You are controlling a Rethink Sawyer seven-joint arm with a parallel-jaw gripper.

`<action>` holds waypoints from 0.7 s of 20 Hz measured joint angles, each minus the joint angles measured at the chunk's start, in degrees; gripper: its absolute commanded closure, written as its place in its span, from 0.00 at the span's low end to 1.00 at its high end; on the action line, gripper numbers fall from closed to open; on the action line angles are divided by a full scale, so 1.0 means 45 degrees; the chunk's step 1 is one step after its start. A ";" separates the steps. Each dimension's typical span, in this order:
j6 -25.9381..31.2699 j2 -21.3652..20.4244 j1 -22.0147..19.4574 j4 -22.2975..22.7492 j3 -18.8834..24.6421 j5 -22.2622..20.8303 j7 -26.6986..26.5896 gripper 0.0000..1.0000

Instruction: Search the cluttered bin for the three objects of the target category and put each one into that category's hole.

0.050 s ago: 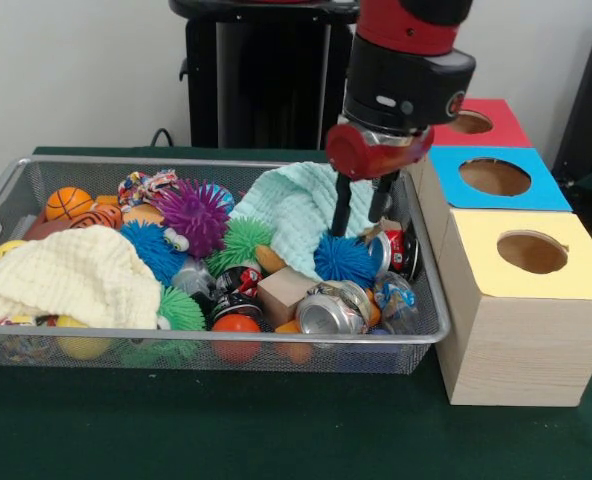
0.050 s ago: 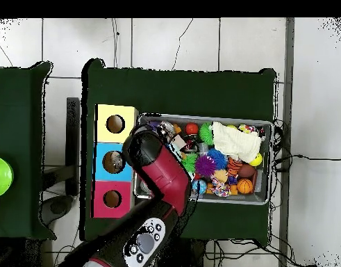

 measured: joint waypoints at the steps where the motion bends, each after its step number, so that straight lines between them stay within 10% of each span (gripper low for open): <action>1: 0.0000 -0.0103 -0.0045 0.0123 0.0012 0.0049 0.0000 0.00; 14: 0.0000 -0.1014 -0.0398 0.0908 0.0227 0.0560 0.0048 0.00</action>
